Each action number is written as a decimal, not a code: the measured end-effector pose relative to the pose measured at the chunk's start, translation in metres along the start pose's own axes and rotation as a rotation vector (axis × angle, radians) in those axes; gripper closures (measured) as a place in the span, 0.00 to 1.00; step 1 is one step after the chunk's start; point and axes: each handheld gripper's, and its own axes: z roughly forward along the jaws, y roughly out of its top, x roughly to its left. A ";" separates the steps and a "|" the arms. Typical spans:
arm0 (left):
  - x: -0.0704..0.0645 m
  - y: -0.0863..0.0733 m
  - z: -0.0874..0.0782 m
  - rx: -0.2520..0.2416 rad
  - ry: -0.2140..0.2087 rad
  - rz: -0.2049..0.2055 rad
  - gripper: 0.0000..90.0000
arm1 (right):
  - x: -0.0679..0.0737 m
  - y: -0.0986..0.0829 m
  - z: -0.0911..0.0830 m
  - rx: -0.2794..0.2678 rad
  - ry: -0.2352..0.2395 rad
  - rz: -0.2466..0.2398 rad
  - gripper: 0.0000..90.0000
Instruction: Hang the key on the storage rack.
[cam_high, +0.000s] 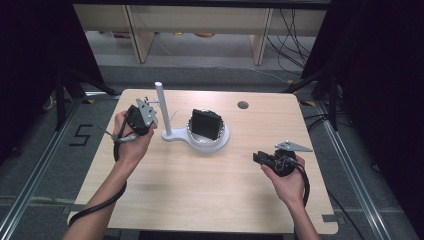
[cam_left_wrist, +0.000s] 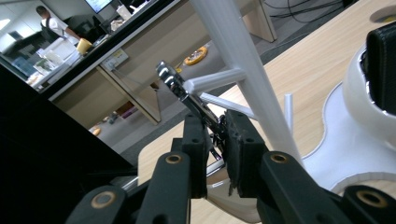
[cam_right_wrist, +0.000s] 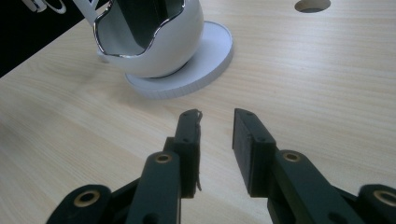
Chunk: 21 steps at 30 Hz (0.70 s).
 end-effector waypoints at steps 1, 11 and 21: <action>0.000 0.001 -0.001 0.002 0.013 0.016 0.88 | 0.000 0.000 0.000 0.001 -0.002 -0.001 0.80; -0.010 -0.001 -0.002 0.001 0.060 0.081 0.87 | 0.003 -0.001 0.002 -0.002 0.021 0.037 0.80; -0.019 -0.005 0.004 0.012 0.066 0.153 0.81 | 0.003 -0.001 0.002 -0.002 0.024 0.043 0.80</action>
